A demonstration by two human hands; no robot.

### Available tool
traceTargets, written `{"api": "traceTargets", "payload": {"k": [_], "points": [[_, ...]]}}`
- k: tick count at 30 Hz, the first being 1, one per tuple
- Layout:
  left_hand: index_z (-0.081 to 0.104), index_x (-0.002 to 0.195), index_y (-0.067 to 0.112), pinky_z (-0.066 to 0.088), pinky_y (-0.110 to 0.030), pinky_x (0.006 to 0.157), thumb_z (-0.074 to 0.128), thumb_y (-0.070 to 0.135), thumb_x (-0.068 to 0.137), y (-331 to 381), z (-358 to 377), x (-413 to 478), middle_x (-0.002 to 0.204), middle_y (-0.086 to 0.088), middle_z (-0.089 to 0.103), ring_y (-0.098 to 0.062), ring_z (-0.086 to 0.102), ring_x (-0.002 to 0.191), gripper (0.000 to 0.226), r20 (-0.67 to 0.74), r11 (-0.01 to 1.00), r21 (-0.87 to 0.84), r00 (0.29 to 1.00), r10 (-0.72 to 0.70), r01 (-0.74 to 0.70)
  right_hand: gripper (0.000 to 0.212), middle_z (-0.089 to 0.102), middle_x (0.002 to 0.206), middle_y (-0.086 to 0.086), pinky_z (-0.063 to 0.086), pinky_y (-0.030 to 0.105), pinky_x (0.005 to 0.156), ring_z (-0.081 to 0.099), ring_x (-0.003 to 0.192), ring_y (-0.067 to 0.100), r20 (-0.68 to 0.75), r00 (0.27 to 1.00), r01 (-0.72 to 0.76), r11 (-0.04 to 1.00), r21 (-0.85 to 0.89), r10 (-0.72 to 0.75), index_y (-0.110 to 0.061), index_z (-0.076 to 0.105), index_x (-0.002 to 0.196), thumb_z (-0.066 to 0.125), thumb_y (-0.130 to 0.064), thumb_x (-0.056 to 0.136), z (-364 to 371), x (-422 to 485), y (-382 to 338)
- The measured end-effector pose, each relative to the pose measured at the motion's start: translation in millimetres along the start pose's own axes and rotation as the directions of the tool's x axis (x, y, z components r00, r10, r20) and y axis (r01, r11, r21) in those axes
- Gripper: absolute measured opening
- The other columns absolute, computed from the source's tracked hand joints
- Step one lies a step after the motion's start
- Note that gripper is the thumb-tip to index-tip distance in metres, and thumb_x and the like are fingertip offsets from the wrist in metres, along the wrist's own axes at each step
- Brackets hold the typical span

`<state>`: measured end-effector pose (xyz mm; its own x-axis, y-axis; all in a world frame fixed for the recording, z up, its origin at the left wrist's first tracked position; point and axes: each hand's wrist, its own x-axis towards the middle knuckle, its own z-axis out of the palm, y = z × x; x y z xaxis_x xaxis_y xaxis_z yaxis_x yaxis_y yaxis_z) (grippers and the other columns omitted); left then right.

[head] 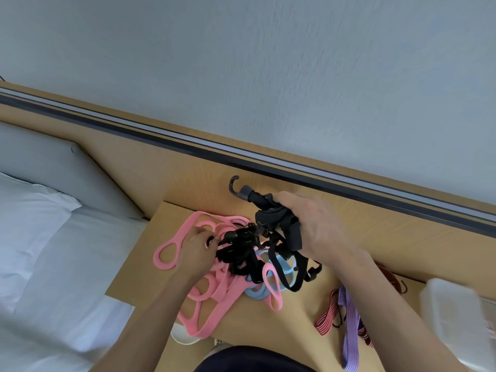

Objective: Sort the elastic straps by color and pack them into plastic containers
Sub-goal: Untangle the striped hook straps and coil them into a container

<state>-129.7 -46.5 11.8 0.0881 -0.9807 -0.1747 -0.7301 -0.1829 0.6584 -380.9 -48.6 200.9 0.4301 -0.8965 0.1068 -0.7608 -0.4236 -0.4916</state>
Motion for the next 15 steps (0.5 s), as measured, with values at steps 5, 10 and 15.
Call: {"api": "traceTargets", "payload": {"k": [5, 10, 15], "points": [[0.063, 0.118, 0.034, 0.05, -0.016, 0.086, 0.062, 0.022, 0.087, 44.4, 2.9, -14.0, 0.114, 0.019, 0.062, 0.003, 0.059, 0.103, 0.033, 0.385, 0.985, -0.17, 0.919, 0.089, -0.024, 0.026, 0.064, 0.084, -0.008, 0.051, 0.041, 0.068, 0.059, 0.078, 0.018, -0.028, 0.995, -0.092, 0.985, 0.143, 0.097, -0.023, 0.062, 0.112, 0.07, -0.012, 0.089, -0.5, -10.5, 10.8], [0.055, 0.104, 0.027, 0.046, -0.019, 0.076, 0.061, 0.013, 0.085, 76.4, 34.6, -20.0, 0.107, 0.01, 0.058, -0.004, 0.057, 0.095, 0.024, 0.359, 0.981, -0.188, 0.926, 0.119, -0.054, 0.021, 0.062, 0.078, -0.008, 0.052, 0.043, 0.065, 0.06, 0.074, 0.019, -0.141, 0.975, -0.131, 0.954, 0.268, 0.173, -0.024, 0.061, 0.096, 0.069, -0.01, 0.083, -18.5, -32.5, 26.6], [0.053, 0.095, 0.01, 0.045, -0.034, 0.079, 0.053, 0.009, 0.083, 76.9, 70.3, -25.8, 0.101, -0.002, 0.053, -0.026, 0.054, 0.094, 0.012, 0.304, 0.994, -0.088, 0.949, 0.082, -0.058, 0.022, 0.06, 0.073, -0.009, 0.044, 0.025, 0.056, 0.056, 0.065, 0.014, -0.27, 0.947, -0.087, 0.947, 0.31, 0.176, -0.032, 0.06, 0.09, 0.065, -0.013, 0.079, -42.7, -55.3, 32.3]]}}
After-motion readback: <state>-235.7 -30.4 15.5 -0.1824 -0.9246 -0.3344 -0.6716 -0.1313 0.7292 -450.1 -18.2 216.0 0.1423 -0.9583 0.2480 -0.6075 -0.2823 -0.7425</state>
